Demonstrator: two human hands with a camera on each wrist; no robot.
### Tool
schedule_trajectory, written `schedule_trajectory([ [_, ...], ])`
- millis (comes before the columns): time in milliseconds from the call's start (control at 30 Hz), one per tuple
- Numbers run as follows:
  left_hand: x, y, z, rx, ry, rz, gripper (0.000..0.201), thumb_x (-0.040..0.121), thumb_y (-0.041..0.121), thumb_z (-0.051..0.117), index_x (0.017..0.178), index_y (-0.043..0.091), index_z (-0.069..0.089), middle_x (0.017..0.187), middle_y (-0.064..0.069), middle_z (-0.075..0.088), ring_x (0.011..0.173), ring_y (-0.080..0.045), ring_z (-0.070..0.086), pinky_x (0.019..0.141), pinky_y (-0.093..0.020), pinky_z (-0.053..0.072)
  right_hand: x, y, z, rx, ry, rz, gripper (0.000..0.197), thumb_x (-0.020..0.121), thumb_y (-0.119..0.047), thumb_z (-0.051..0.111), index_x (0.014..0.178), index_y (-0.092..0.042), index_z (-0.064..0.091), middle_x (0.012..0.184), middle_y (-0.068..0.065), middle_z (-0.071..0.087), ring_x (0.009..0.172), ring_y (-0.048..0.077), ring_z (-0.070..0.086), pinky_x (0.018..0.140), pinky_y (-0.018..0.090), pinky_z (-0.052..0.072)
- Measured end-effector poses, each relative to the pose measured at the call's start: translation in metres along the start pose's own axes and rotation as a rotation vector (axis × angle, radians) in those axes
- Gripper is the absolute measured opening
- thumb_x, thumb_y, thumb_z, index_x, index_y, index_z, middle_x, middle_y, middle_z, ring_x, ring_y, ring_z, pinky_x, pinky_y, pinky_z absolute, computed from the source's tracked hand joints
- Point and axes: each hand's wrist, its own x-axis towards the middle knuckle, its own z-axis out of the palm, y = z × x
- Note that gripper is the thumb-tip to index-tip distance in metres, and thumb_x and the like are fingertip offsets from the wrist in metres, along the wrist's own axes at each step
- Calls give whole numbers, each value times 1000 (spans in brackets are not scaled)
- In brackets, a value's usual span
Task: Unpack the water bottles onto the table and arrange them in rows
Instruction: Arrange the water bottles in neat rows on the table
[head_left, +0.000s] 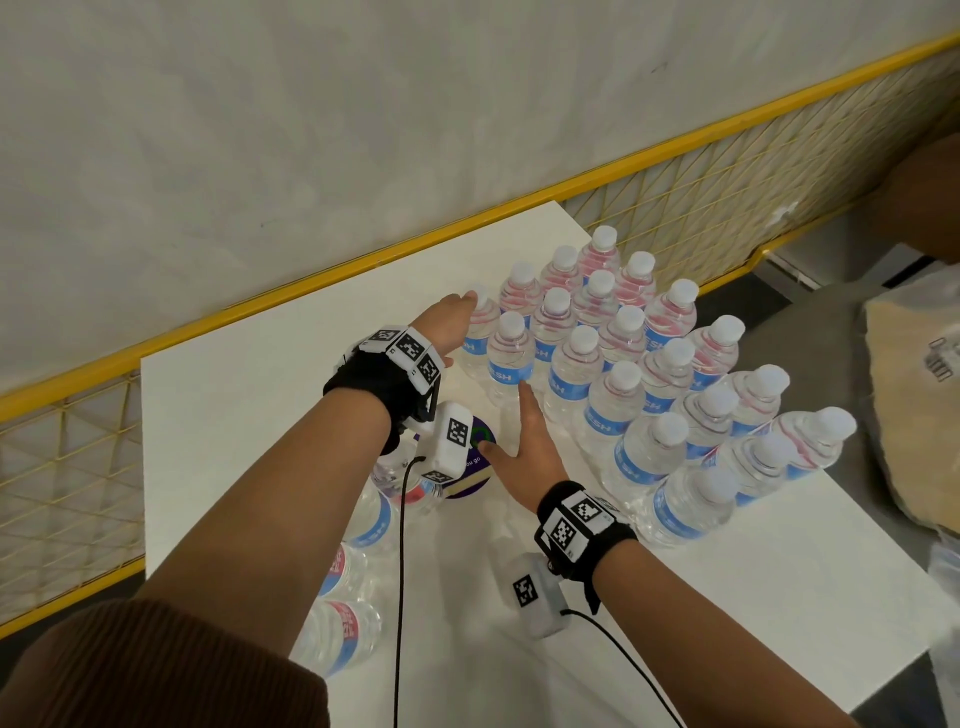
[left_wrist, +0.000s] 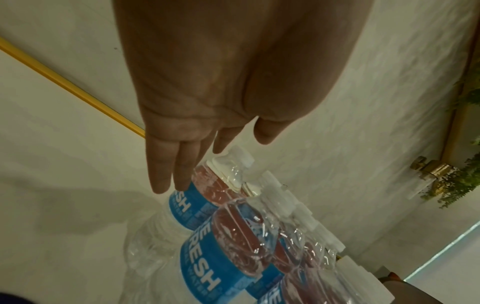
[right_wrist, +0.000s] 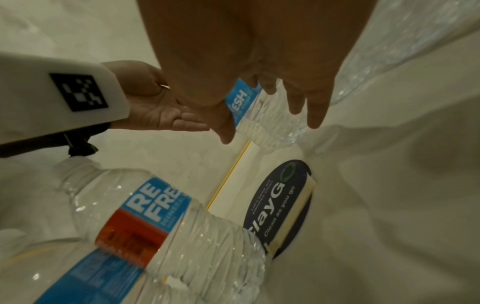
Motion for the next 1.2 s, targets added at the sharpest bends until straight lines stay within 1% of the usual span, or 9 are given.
schedule_trajectory([
  [100,-9,4,-3,202,22,19,45,101,29,35,136,2,43,141,-18,44,128,-34,45,101,-40,41,-11,0,-2,-70,-36,22,73,88,-12,60,149,-16,20,154,0,24,142,15,24,109,19,22],
  [200,-24,7,-10,433,-10,37,40,98,21,43,130,-2,50,136,-19,50,125,-33,48,95,-33,42,-33,2,8,-152,-88,-38,46,85,-5,57,130,-13,49,134,5,49,124,20,48,89,14,33],
  [300,-45,2,-20,638,-5,70,42,96,25,51,132,4,52,138,-13,49,125,-29,48,93,-31,42,-63,0,24,-240,-300,-104,34,82,-2,55,115,-9,58,120,6,57,110,19,54,80,14,32],
  [533,-89,-34,-28,919,-110,83,52,92,32,58,138,9,47,146,-7,42,133,-23,40,106,-30,34,-127,-15,67,-348,-633,-141,55,79,-14,69,130,-18,48,131,5,50,117,20,48,99,29,39],
  [767,-110,-67,-34,1076,-161,159,48,86,18,66,132,12,54,136,-9,54,121,-26,55,95,-27,46,-161,-39,108,-413,-494,-159,72,75,-46,74,133,-18,42,130,2,51,118,22,51,99,32,41],
  [900,-116,-72,-38,1119,-156,232,45,85,19,64,129,15,56,134,-5,57,117,-26,58,97,-28,46,-169,-47,120,-388,-374,-109,66,81,-43,68,132,-13,38,127,9,54,115,26,52,89,30,39],
  [967,-119,-71,-32,1123,-165,253,43,89,26,57,130,13,56,132,-6,57,107,-21,61,86,-17,46,-173,-46,120,-373,-341,-106,61,84,-39,66,131,-13,38,125,12,57,114,28,53,88,31,41],
  [1067,-118,-71,-23,1142,-134,267,43,91,29,49,128,9,58,119,-6,61,74,-7,51,46,-1,32,-179,-37,110,-351,-282,-75,58,84,-36,65,131,-15,38,122,10,59,110,28,56,88,34,46],
  [1200,-111,-73,-18,1180,-130,320,24,92,16,57,114,11,64,124,-10,62,100,-19,56,47,-6,26,-187,-12,69,-299,-117,-50,57,81,-33,69,128,-15,43,118,8,62,109,27,58,87,29,46],
])
